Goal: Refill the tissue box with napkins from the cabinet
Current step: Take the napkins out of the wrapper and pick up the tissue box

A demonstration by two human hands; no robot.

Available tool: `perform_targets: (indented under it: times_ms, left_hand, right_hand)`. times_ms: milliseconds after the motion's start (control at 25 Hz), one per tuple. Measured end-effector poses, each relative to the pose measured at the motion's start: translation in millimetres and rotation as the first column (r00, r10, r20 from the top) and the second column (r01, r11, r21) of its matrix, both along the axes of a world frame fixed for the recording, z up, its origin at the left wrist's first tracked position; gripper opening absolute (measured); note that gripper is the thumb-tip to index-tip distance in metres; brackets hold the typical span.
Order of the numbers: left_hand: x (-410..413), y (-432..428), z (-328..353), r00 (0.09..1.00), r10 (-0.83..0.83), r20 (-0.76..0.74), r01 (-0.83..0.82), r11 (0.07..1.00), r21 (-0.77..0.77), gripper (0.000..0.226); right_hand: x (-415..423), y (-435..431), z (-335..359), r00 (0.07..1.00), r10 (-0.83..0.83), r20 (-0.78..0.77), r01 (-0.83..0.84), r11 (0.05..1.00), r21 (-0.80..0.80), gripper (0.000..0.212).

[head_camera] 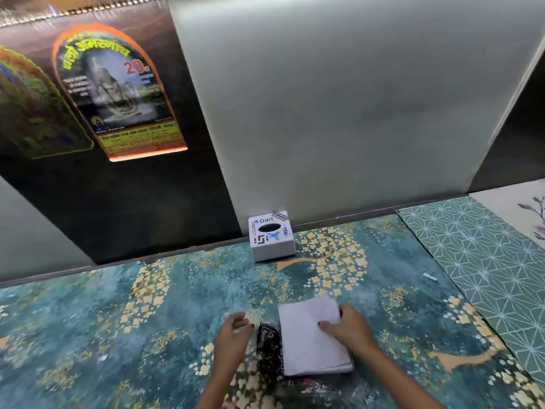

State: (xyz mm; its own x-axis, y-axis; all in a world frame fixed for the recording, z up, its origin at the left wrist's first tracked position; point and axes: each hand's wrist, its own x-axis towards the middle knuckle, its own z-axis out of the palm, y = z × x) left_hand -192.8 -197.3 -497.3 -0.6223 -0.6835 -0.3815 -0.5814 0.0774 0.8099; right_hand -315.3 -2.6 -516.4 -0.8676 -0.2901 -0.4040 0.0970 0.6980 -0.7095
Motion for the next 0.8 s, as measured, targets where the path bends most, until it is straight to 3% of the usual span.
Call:
perform_targets:
  times_ms: [80,160,240,320,400,480,600,640,680,720,760,800]
  left_hand:
    - [-21.4,-9.8,12.9,0.996,-0.067,-0.059,0.061,0.993,-0.104,0.038]
    - [-55.0,-14.3,23.8,0.968,-0.234,-0.085,0.202,0.937,-0.286,0.048]
    - [-100.4,-18.7,29.0,0.903,-0.429,0.024,0.375,0.759,-0.532,0.06]
    - [-145.7,-28.3,29.2,0.823,-0.518,0.232,0.513,0.505,-0.694,0.07]
    - [-178.4,-42.5,24.5,0.74,-0.479,0.473,0.659,0.371,-0.654,0.078]
    - [-194.3,-55.5,20.6,0.656,-0.418,0.628,0.754,0.37,-0.542,0.08]
    - [-190.2,-58.3,34.2,0.652,-0.404,0.642,0.757,0.304,-0.578,0.062]
    - [-181.5,-54.2,42.2,0.684,-0.452,0.573,0.724,0.327,-0.607,0.059]
    - [-167.7,-48.2,48.8,0.738,-0.526,0.423,0.658,0.423,-0.623,0.058]
    - [-147.8,-39.1,55.1,0.789,-0.583,0.193,0.574,0.587,-0.571,0.057]
    - [-123.3,-28.1,61.5,0.813,-0.581,-0.029,0.515,0.741,-0.431,0.058]
    - [-95.6,-16.6,67.0,0.814,-0.546,-0.197,0.488,0.828,-0.277,0.061]
  right_hand:
    - [-22.8,2.5,9.5,0.996,0.02,-0.09,-0.01,0.993,0.114,0.06]
    - [-43.1,4.2,18.3,0.985,0.025,-0.17,-0.011,0.996,0.086,0.059]
    - [-52.1,3.9,25.3,0.975,0.088,-0.205,-0.085,0.996,0.024,0.049]
    - [-50.0,6.5,29.0,0.971,0.118,-0.21,-0.126,0.992,-0.025,0.042]
    - [-40.2,16.7,31.4,0.974,0.091,-0.205,-0.112,0.989,-0.095,0.036]
    - [-25.8,35.7,34.9,0.977,0.058,-0.207,-0.092,0.983,-0.162,0.029]
    - [-2.6,69.0,43.6,0.986,-0.09,-0.14,0.045,0.955,-0.295,0.025]
    - [5.6,76.9,49.7,0.98,-0.149,-0.129,0.101,0.941,-0.324,0.025]
    - [13.2,81.0,55.9,0.975,-0.175,-0.138,0.121,0.935,-0.332,0.026]
    - [21.7,81.4,62.1,0.973,-0.172,-0.153,0.114,0.937,-0.329,0.033]
    - [30.3,77.5,68.3,0.975,-0.155,-0.16,0.091,0.932,-0.351,0.045]
    - [39.2,69.4,75.8,0.982,-0.139,-0.124,0.077,0.909,-0.409,0.054]
